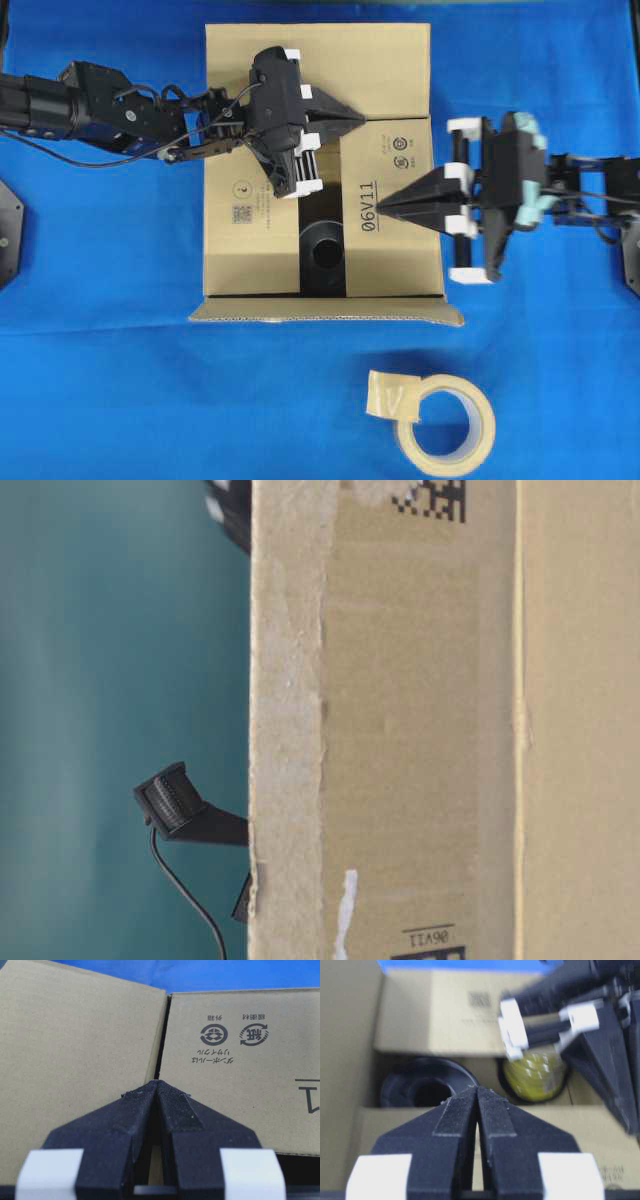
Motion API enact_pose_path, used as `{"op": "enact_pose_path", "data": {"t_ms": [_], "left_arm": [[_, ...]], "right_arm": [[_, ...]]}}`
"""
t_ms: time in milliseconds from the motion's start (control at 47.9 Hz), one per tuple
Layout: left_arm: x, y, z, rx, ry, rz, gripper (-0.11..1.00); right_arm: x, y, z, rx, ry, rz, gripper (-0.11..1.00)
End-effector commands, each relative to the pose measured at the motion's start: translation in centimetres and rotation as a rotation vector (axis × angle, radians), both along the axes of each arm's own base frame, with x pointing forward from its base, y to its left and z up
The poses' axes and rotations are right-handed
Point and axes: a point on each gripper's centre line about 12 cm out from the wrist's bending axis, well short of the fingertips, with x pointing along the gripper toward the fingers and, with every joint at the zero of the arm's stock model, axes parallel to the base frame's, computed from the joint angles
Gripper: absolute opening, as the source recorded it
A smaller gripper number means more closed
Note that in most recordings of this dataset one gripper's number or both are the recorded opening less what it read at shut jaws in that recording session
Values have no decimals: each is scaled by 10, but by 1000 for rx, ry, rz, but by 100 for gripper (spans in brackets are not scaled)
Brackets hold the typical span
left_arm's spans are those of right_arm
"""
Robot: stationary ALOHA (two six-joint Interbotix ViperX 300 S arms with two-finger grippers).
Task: Close the cardboard box.
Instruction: 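Swing the right gripper down and fold the front flap up and over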
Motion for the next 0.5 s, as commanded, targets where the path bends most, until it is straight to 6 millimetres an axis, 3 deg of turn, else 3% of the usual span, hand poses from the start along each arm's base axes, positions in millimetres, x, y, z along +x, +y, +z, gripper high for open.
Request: {"op": "enact_pose_path", "data": {"t_ms": [0, 251, 481], "left_arm": [[1, 1, 8, 3, -20, 2, 0], [0, 1, 7, 2, -14, 2, 0], [0, 1, 6, 0, -11, 2, 0]], "right_arm": [[-6, 12, 32, 6, -90, 37, 0], [-34, 63, 67, 27, -209, 216, 0], [-49, 110, 56, 32, -165, 386, 0]]}}
